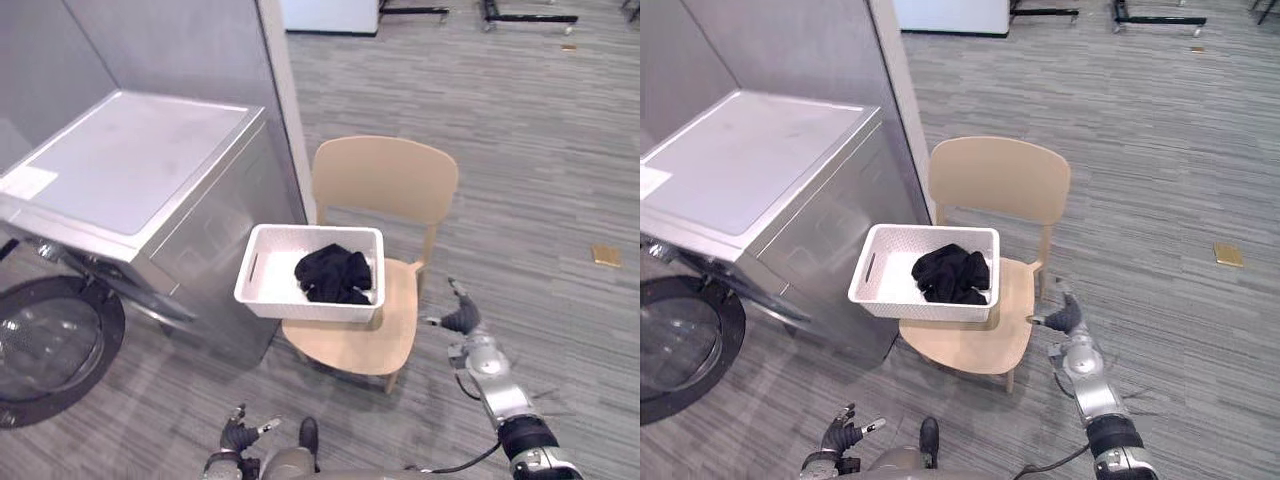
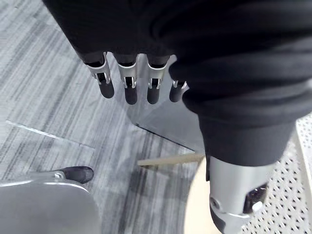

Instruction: Pick up the laundry basket with both hands and put the clothes into the washing machine.

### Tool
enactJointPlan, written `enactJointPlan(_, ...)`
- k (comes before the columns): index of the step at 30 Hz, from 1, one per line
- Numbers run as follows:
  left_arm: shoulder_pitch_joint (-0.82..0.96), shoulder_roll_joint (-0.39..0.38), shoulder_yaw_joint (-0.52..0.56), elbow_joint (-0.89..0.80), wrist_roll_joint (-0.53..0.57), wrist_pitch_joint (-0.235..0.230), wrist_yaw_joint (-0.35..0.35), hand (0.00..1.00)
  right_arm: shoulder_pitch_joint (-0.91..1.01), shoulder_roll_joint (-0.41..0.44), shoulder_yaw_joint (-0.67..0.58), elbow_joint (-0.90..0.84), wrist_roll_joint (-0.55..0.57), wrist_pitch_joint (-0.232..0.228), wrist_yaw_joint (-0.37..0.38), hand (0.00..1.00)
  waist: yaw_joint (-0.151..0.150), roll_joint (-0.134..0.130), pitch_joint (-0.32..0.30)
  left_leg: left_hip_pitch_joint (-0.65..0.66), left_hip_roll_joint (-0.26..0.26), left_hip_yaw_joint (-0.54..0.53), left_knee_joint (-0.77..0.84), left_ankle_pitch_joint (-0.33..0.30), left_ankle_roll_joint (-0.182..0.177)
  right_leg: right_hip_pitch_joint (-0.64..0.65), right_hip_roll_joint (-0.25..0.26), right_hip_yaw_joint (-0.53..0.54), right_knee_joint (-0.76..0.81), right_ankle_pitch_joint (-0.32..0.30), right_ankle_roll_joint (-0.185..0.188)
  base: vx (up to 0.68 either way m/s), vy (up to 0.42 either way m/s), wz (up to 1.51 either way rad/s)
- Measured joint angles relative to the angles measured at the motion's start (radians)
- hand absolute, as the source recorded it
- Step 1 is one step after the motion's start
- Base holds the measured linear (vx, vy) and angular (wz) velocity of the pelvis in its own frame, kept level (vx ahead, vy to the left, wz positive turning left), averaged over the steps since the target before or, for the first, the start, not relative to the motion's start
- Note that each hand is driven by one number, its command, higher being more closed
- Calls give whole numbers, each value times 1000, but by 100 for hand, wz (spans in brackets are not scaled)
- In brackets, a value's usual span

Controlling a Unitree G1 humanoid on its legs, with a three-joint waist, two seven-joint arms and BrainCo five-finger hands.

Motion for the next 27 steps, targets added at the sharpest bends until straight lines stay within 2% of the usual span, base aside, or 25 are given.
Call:
enactJointPlan(3,6,12,10,-3,7,-3,-1,0,-70,0,81,7,-56,-1,21,0,32,-47,21,-39,-53,-15,56,-48,34,-47,-84,-5,133,-57,30,70,111,26)
enactJointPlan(4,7,16,14,-2,8,-3,-1,0,-93,-4,109,17,-72,-5,23,0,32,-55,30,-42,-68,-29,82,-68,39,-67,-113,6,213,-63,32,125,87,40)
enactJointPlan(5,11,19,16,-1,8,-4,-1,0,-118,-7,144,28,-93,-6,34,0,36,-53,36,-50,-82,-44,124,-83,56,-112,-142,58,334,-49,11,145,111,43)
enactJointPlan(6,12,22,20,-2,8,-5,0,0,-132,-7,168,29,-98,-8,42,0,34,-47,41,-54,-82,-66,156,-101,59,-147,-142,125,427,-20,-28,119,109,50)
enactJointPlan(7,7,28,23,-4,9,-5,0,0,-144,-9,189,30,-102,-17,44,0,33,-32,53,-53,-73,-90,182,-123,67,-181,-120,191,483,-33,-35,112,66,65)
enactJointPlan(8,-6,34,31,-5,9,-7,2,0,-158,-9,202,32,-114,-34,48,0,34,-28,60,-61,-66,-120,208,-134,61,-201,-69,265,468,-81,-29,92,19,93)
enactJointPlan(9,-16,54,39,-16,17,-7,5,0,-174,-9,203,32,-130,-36,50,0,30,-45,58,-79,-76,-142,224,-133,57,-207,-27,321,371,-85,-25,111,2,93)
enactJointPlan(10,-16,66,37,-32,20,-10,4,0,-183,-9,202,32,-131,-37,49,0,28,-58,63,-89,-90,-152,228,-133,56,-206,-24,332,312,-64,-26,112,-60,101)
enactJointPlan(11,-33,80,39,-40,29,-18,4,0,-209,-18,201,34,-131,-37,50,0,31,-102,78,-108,-133,-182,244,-136,52,-209,-49,333,253,-54,-1,103,-73,88)
enactJointPlan(13,-55,63,37,-58,28,-22,3,0,-276,-42,202,85,-131,-34,52,0,33,-78,88,-167,-124,-223,259,-125,35,-218,-30,279,209,-38,-4,44,-59,66)
enactJointPlan(14,-64,61,36,-65,28,-27,3,0,-316,-54,200,116,-131,-32,47,0,35,-57,98,-199,-112,-246,248,-115,22,-230,-21,255,178,-19,-12,19,-76,36)
enactJointPlan(17,-85,62,38,-63,25,-27,10,0,-362,-92,195,160,-131,-15,28,0,59,-36,129,-213,-102,-277,170,-56,0,-244,-13,217,148,-3,-19,36,-100,32)
enactJointPlan(21,-100,56,38,-63,16,-29,25,0,-456,-122,192,222,-131,2,1,0,66,-25,171,-226,-99,-292,137,-12,-18,-274,-15,203,167,-8,-26,3,-76,13)
enactJointPlan(23,-119,47,38,-63,11,-32,30,0,-536,-158,192,258,-131,6,-25,0,68,-21,199,-260,-91,-292,103,17,-24,-344,-17,207,210,-16,-38,-79,-63,-4)
enactJointPlan(27,-188,45,35,-63,-11,-39,46,0,-623,-193,200,318,-131,21,-28,0,74,-19,260,-294,-75,-293,34,55,-34,-449,-20,212,290,-36,-54,-143,-81,-1)
